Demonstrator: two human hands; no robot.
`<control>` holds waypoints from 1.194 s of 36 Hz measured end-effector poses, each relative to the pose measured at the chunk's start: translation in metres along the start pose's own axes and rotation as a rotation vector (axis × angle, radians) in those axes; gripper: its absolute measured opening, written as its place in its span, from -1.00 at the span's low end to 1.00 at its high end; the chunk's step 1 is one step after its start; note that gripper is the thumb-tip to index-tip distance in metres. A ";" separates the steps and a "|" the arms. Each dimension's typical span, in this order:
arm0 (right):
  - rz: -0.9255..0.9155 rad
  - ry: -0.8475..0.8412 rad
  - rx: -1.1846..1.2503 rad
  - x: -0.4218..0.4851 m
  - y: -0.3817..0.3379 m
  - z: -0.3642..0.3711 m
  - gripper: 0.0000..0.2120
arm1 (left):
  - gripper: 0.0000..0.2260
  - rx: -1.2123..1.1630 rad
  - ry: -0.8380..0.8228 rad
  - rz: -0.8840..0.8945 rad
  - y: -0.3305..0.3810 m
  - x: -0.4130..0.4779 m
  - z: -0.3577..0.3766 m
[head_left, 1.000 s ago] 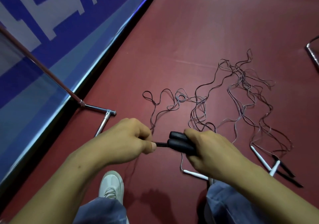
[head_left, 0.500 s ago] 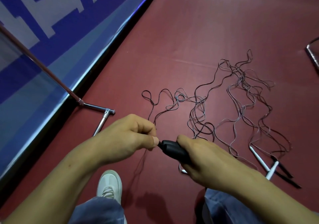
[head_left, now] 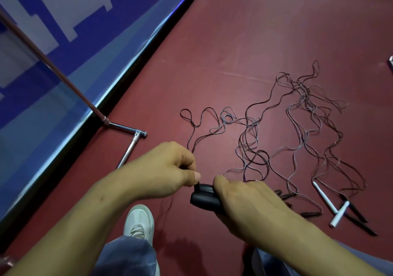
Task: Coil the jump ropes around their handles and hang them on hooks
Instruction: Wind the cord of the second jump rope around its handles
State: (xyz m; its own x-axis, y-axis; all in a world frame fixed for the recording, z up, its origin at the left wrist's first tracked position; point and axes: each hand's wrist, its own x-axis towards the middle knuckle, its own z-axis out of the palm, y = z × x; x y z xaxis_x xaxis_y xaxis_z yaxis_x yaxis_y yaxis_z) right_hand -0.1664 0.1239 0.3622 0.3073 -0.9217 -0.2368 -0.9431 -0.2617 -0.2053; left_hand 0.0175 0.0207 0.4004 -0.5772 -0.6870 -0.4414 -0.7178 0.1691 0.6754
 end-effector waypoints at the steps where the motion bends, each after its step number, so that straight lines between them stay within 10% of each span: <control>1: -0.004 -0.007 -0.005 0.000 0.000 0.001 -0.81 | -0.81 0.007 -0.010 0.016 -0.001 -0.001 0.000; 17: -0.309 0.233 0.176 -0.013 -0.006 -0.016 -0.80 | -0.95 -0.494 -0.203 0.222 -0.015 -0.001 -0.002; 25: -0.105 0.273 0.392 -0.006 0.011 -0.021 -0.80 | -0.67 -0.701 -0.015 0.207 -0.014 0.000 0.030; 43: 0.324 0.018 -0.036 0.009 0.024 0.002 -0.83 | -0.78 0.394 0.163 0.203 0.013 -0.027 0.052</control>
State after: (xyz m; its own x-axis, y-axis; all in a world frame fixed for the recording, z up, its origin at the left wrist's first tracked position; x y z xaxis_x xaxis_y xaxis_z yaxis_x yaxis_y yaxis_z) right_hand -0.1863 0.1096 0.3530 -0.0115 -0.9636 -0.2673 -0.9955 0.0362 -0.0878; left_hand 0.0032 0.0779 0.3900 -0.6751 -0.7089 -0.2041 -0.7080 0.5450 0.4491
